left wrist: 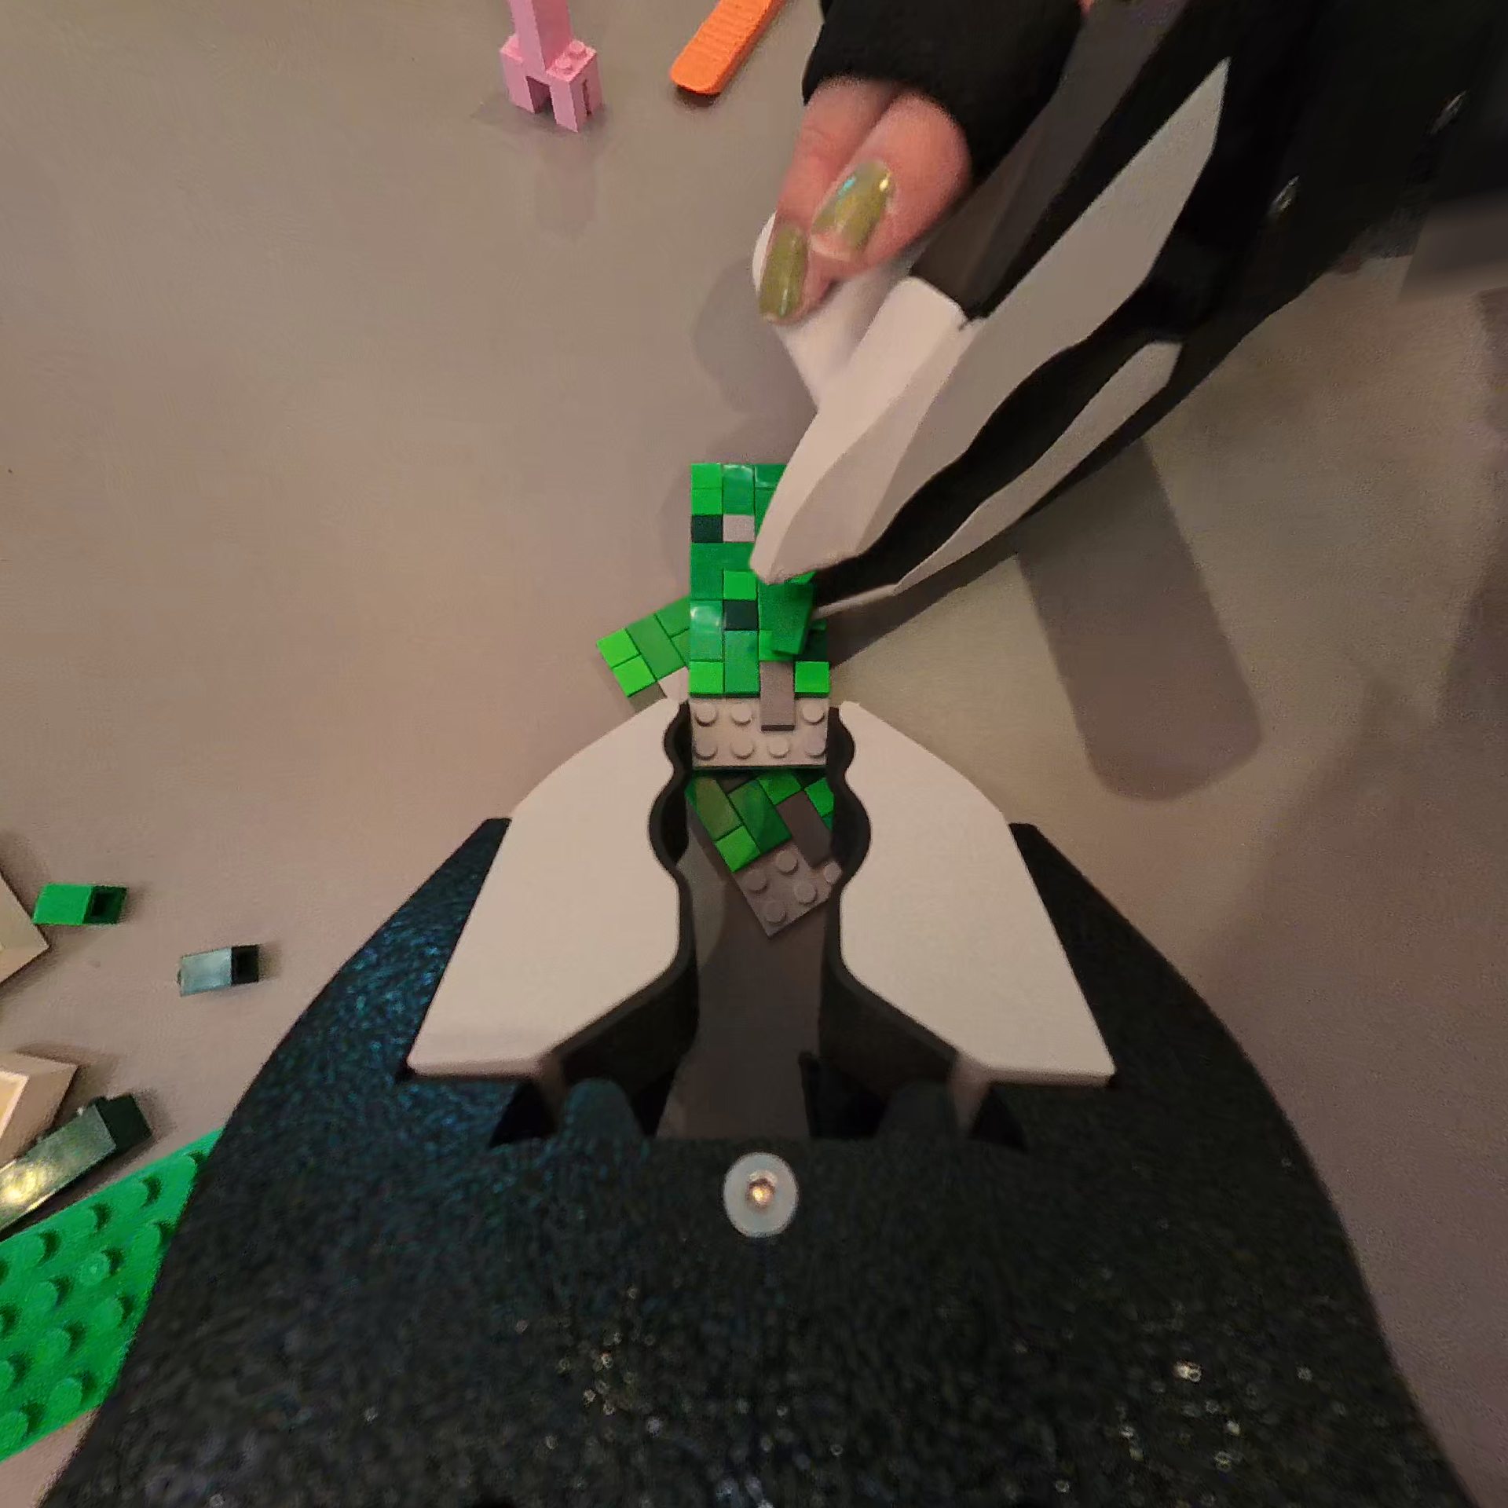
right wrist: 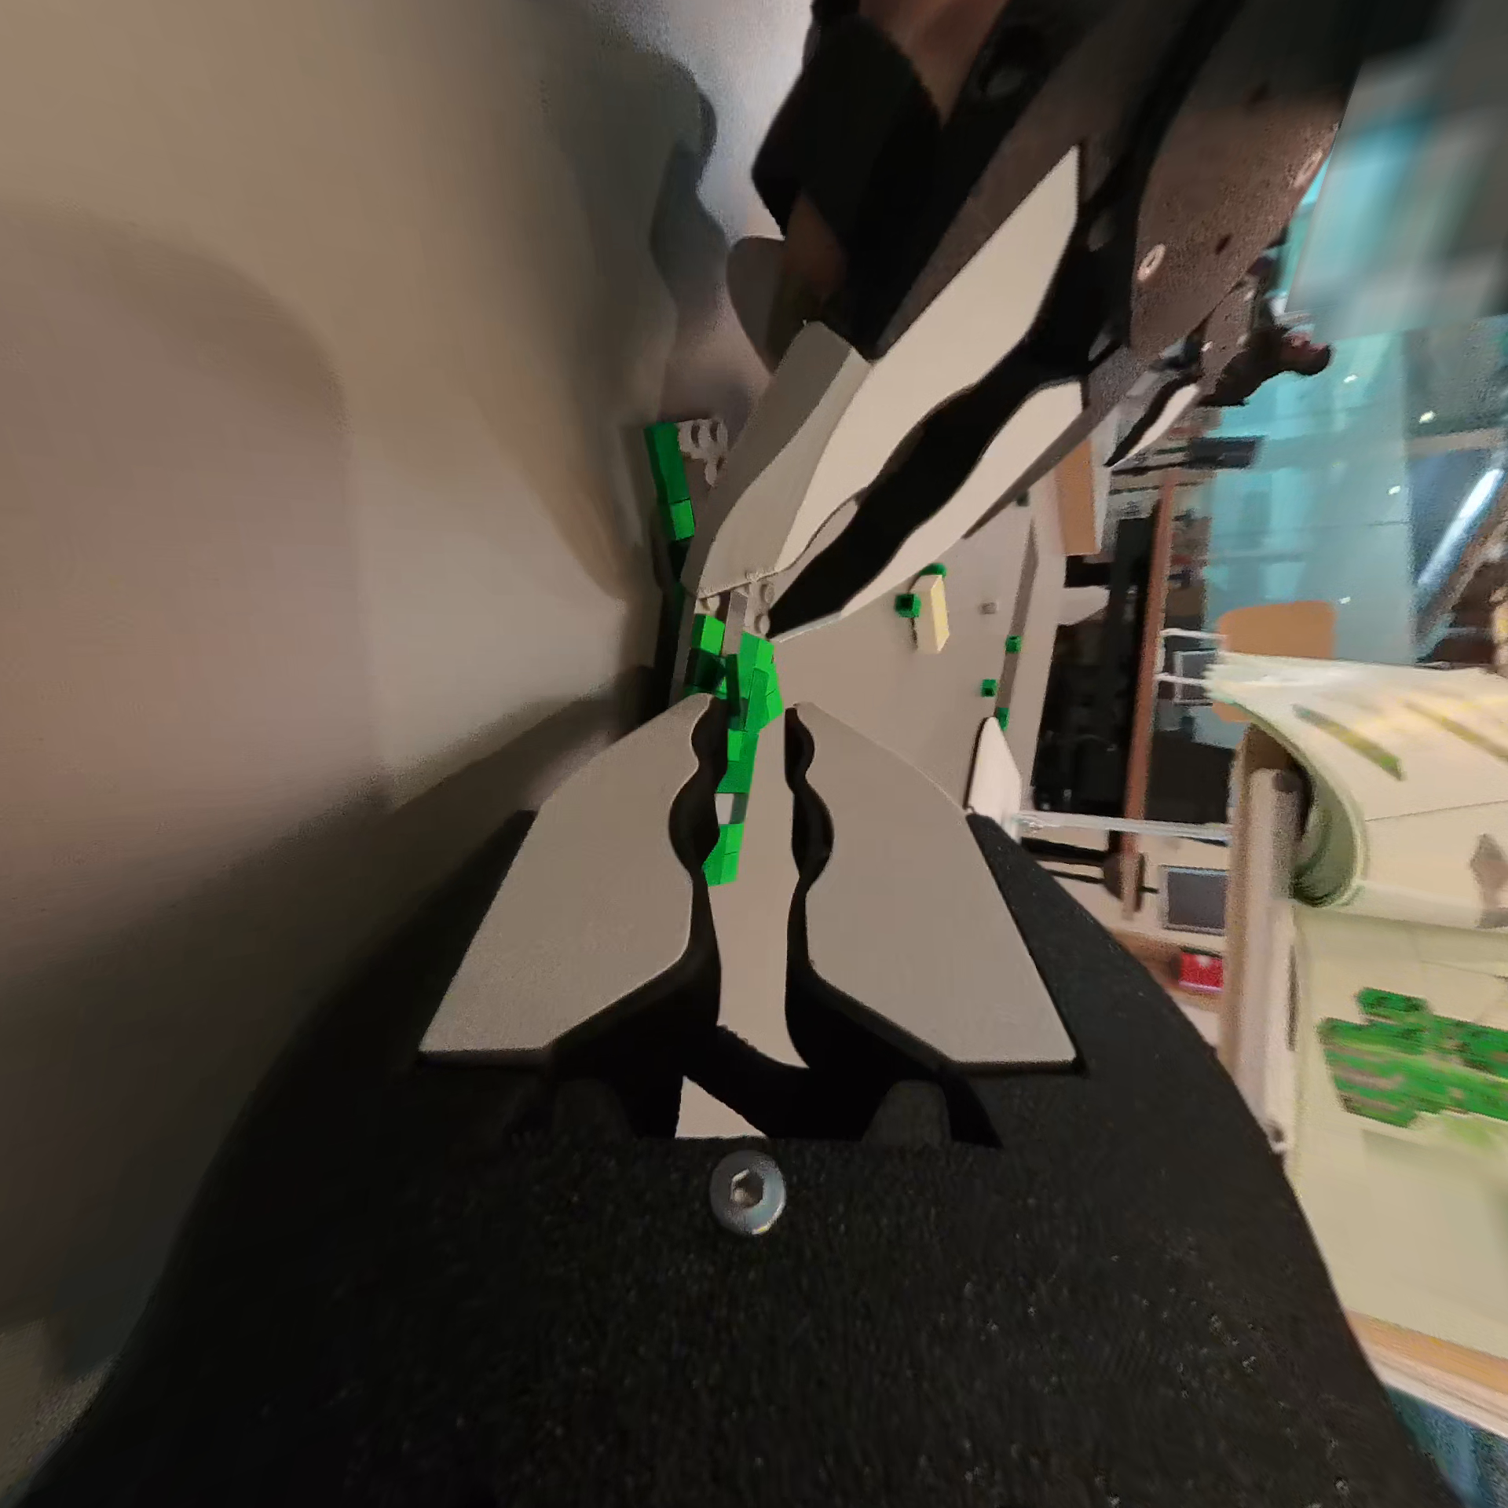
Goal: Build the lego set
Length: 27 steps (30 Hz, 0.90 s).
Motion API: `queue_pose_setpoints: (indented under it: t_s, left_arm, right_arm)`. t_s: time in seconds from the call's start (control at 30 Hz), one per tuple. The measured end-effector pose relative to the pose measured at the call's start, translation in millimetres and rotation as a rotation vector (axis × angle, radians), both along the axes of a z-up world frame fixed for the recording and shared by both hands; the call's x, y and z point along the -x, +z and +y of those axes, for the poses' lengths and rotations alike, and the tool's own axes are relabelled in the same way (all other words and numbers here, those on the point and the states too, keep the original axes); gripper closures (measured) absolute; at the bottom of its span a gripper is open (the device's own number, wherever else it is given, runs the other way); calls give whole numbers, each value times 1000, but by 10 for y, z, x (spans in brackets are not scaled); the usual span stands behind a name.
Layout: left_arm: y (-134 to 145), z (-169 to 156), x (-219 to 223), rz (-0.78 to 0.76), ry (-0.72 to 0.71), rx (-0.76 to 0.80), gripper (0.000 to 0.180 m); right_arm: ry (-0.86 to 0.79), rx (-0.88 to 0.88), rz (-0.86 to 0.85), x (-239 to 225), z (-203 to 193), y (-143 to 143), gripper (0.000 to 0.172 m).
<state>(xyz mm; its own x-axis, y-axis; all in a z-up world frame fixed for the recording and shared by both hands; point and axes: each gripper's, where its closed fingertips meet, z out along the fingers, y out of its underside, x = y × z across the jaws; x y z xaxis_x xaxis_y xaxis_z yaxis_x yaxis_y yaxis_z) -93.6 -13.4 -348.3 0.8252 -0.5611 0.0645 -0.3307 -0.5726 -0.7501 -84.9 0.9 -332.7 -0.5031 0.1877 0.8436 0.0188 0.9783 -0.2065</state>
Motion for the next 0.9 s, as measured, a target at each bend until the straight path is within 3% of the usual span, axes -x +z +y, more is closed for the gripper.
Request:
queue_pose_setpoints:
  t_s: [0.27, 0.77, 0.9]
  left_arm:
    - [-7, -3, -23, -46, -2, 6, 150]
    - [-3, -8, -39, -73, 10, 56, 150]
    - [-1, -6, -53, -78, 12, 59, 150]
  right_arm:
    - [-23, 0, -12, 6, 61, 31, 154]
    - [-117, 246, -448, -11, 85, 18, 153]
    - [-125, 273, -488, -1, 114, 26, 145]
